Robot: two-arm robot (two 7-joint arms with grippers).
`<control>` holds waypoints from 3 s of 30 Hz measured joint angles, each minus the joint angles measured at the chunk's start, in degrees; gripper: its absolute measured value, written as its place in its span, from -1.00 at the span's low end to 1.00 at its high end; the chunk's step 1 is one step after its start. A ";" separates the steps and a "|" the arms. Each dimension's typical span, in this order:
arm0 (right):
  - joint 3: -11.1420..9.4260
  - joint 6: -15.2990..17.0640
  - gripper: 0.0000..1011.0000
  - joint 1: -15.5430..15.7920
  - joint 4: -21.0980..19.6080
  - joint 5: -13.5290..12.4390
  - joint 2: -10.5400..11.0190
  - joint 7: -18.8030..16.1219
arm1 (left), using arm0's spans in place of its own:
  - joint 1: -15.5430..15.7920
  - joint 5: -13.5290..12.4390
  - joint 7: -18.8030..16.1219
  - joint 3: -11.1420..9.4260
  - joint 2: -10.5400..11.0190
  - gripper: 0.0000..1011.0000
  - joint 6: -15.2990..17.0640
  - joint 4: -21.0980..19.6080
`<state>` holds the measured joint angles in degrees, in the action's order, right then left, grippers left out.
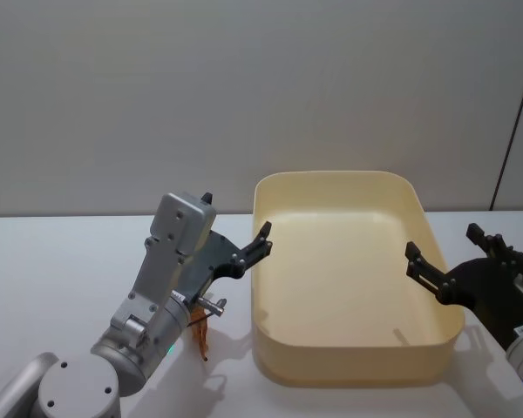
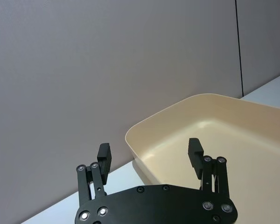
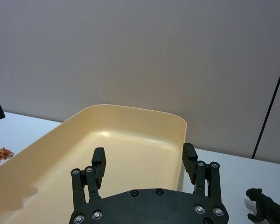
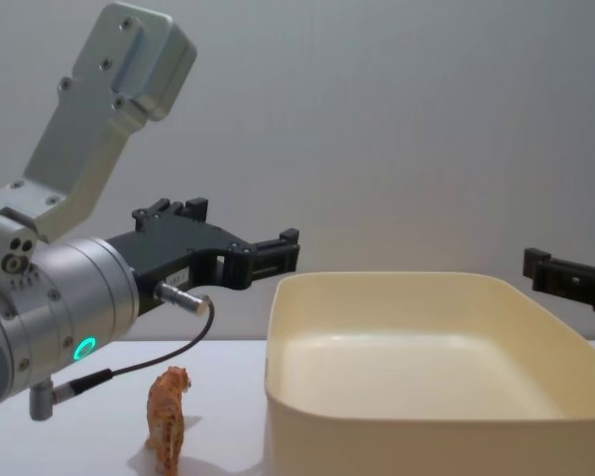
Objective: Pick up the toy alternately with two hands and place it into the central storage box.
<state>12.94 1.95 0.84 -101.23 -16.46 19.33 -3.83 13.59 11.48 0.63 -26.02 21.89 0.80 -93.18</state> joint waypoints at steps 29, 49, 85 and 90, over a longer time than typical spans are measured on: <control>0.00 0.00 0.98 0.00 0.00 0.00 0.00 0.00 | 0.00 0.00 -0.01 0.00 0.00 0.98 0.00 0.00; 0.00 0.00 0.98 0.00 0.00 0.00 0.00 0.00 | 0.00 0.00 -0.01 0.00 0.00 0.98 0.00 0.00; -5.67 1.76 0.98 1.29 2.02 -4.80 6.67 -4.48 | 0.00 0.00 0.00 0.00 0.00 0.98 0.00 0.00; -6.63 2.59 0.98 2.84 2.03 -5.56 7.99 -4.82 | 0.00 0.00 0.00 0.00 0.00 0.98 0.00 0.00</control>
<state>6.31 4.54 3.68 -99.20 -22.02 27.33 -8.65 13.59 11.48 0.63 -26.03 21.89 0.80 -93.18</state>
